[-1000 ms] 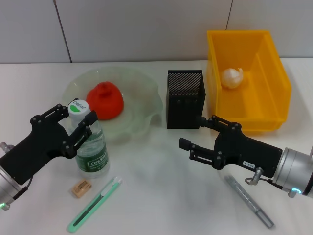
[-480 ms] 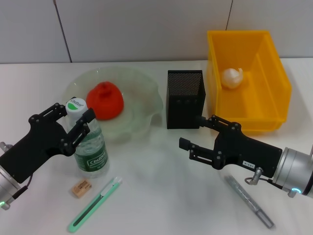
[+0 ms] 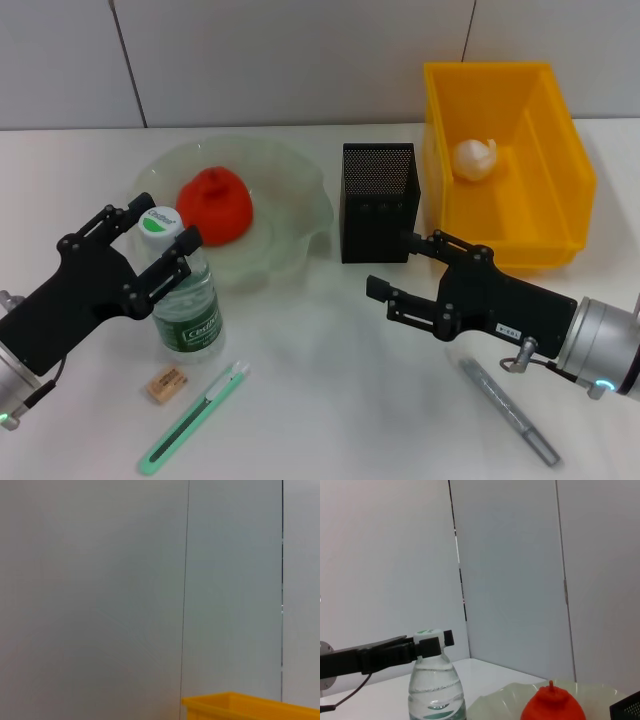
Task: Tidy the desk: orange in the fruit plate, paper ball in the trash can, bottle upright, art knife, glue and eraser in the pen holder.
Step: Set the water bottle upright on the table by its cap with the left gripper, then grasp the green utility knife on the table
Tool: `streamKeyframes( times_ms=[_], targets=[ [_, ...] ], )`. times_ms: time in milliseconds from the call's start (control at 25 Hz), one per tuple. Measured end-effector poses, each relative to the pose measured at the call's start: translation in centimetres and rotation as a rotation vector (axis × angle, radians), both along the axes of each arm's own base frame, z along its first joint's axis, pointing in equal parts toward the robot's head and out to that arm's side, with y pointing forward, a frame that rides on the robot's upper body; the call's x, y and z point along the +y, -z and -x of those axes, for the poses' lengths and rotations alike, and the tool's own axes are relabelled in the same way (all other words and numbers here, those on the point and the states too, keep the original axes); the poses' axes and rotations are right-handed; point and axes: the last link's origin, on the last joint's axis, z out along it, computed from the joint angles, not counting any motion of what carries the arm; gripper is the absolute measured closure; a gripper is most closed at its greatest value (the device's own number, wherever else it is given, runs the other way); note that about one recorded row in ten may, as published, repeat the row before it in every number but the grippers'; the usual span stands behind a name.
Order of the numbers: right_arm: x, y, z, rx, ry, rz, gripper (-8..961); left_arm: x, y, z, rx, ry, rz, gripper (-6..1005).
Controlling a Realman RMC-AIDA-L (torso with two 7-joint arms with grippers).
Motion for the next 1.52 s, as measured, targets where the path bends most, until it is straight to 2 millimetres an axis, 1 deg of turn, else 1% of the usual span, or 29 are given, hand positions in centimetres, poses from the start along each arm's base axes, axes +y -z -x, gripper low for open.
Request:
streamKeyframes(
  times_ms=[480, 640, 720, 760, 880, 960, 1000, 1040, 1120, 1160, 1200, 1240, 1280, 1320, 1360, 1440, 1480, 1520],
  targets=[
    [0.1, -0.1, 0.1, -0.001, -0.005, -0.001, 195, -0.4, -0.2, -0.4, -0.017, 0.033, -0.009, 201],
    [0.2, -0.1, 0.2, -0.001, -0.006, -0.001, 195, -0.8, -1.1, -1.1, -0.067, 0.088, -0.027, 187],
    [0.1, -0.1, 0.1, -0.001, -0.004, -0.001, 195, -0.9, -1.9, -1.3, -0.112, 0.101, -0.042, 184],
    [0.1, -0.1, 0.0, -0.001, -0.003, -0.001, 195, -0.9, -2.7, -1.3, -0.155, 0.103, -0.047, 184],
    [0.0, -0.1, -0.1, 0.000, 0.001, 0.000, 195, -0.9, -3.7, -1.2, -0.190, 0.097, -0.047, 185],
    [-0.1, 0.0, -0.2, 0.001, 0.004, 0.001, 194, -0.9, -3.9, -1.1, -0.194, 0.096, -0.045, 185],
    [-0.2, 0.0, -0.2, 0.001, 0.006, 0.002, 194, -0.8, -4.6, -0.9, -0.196, 0.095, -0.036, 185],
    [-0.2, 0.0, -0.3, 0.001, 0.008, 0.002, 194, -0.8, -4.6, -0.9, -0.196, 0.095, -0.036, 185],
    [-0.3, -0.1, -0.4, 0.001, 0.013, 0.002, 194, -0.7, -5.4, -0.8, -0.192, 0.101, -0.026, 185],
    [-0.4, -0.1, -0.5, 0.000, 0.017, 0.001, 194, -0.7, -5.4, -0.8, -0.192, 0.101, -0.026, 185],
    [-0.4, -0.1, -0.6, 0.000, 0.018, 0.001, 194, -0.6, -6.0, -0.8, -0.194, 0.103, -0.016, 185],
    [-0.4, -0.1, -0.6, -0.001, 0.019, 0.000, 194, -0.2, -7.9, -0.9, -0.162, 0.122, 0.043, 185],
    [-0.4, -0.1, -0.6, -0.001, 0.019, 0.000, 194, -0.2, -7.9, -0.9, -0.162, 0.122, 0.043, 185],
    [-0.4, -0.2, -0.7, -0.002, 0.020, 0.000, 194, 0.2, -8.7, -1.0, -0.130, 0.122, 0.082, 186],
    [-0.4, -0.2, -0.7, -0.002, 0.020, 0.000, 194, 0.2, -8.7, -1.0, -0.130, 0.122, 0.082, 186],
    [-0.4, -0.2, -0.7, -0.003, 0.021, 0.000, 194, 1.2, -10.3, -1.3, -0.088, 0.090, 0.118, 186],
    [-0.4, -0.2, -0.7, -0.003, 0.021, 0.000, 194, 1.2, -10.3, -1.3, -0.088, 0.090, 0.118, 186],
    [-0.4, -0.2, -0.7, -0.003, 0.021, -0.001, 194, 1.9, -11.5, -1.4, -0.057, 0.061, 0.129, 186]
  ],
)
